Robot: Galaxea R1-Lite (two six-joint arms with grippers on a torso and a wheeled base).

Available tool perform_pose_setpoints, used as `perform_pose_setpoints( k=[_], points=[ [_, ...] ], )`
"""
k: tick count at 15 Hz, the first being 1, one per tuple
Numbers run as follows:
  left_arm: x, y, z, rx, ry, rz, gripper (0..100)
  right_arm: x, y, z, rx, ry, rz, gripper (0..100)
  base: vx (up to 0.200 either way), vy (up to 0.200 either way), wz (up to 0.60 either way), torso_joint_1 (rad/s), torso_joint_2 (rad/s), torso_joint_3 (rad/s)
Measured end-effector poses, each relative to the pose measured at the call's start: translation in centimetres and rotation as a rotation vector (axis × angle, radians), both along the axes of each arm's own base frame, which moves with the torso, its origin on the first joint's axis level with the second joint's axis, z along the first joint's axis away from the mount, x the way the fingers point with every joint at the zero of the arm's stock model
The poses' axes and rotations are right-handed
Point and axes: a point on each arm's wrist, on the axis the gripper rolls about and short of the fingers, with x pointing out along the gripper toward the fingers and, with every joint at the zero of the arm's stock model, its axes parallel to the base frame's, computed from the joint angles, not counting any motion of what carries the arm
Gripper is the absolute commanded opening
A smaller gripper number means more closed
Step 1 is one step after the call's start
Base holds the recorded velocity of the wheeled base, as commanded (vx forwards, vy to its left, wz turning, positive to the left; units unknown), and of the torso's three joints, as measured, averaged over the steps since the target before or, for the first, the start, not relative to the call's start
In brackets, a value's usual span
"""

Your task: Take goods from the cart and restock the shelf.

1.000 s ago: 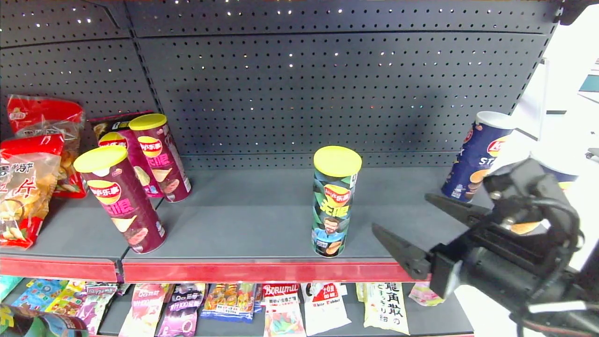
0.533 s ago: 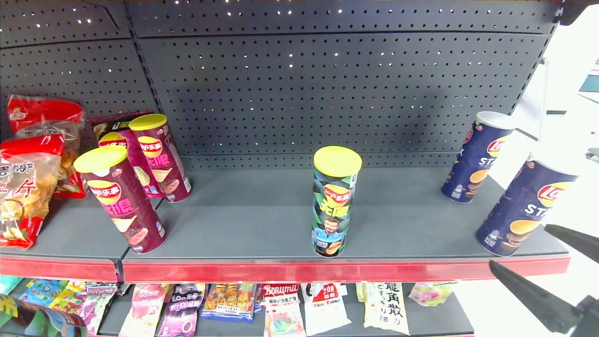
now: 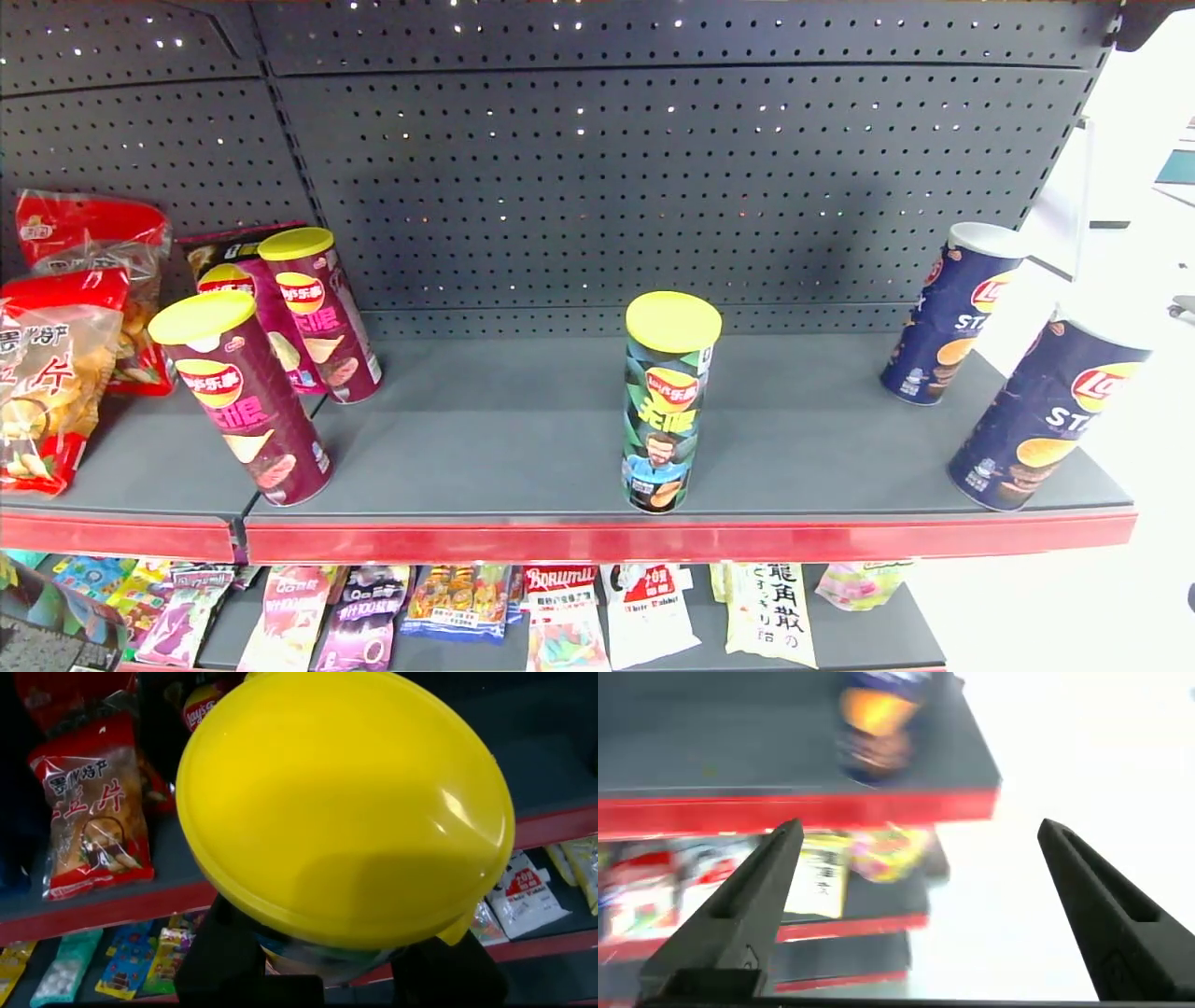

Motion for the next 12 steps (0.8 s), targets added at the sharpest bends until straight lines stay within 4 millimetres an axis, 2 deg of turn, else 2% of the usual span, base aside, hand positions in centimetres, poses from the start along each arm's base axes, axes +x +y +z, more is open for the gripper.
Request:
perform_pose_setpoints(
  k=[2,3,7,10,12],
  points=[
    [0.3,-0.1,0.0,-0.004,0.017,-0.022,0,-0.9,-0.3,-1.8,0.008,0.010,-0.080,100,0.000,0.000,0.00,0.000,0.00,0.000],
    [0.5,-0.1,0.0,-0.008,0.026,-0.055,0,-1.5,-0.3,-2.6,0.016,-0.005,-0.067,100,0.000,0.000,0.00,0.000,0.00,0.000],
    [1.7,-0.4,0.2,-0.042,0.071,-0.176,0,-3.4,-0.1,-5.4,0.052,-0.110,0.135,100,0.000,0.000,0.00,0.000,0.00,0.000],
    [4.2,-0.6,1.3,-0.057,0.039,-0.217,0,-3.7,0.0,-6.2,0.068,-0.135,0.216,100,0.000,0.000,0.00,0.000,0.00,0.000],
    [6.8,-0.7,2.4,-0.068,-0.015,-0.227,0,-3.8,-0.2,-6.3,0.043,-0.146,0.152,100,0.000,0.000,0.00,0.000,0.00,0.000]
  ],
)
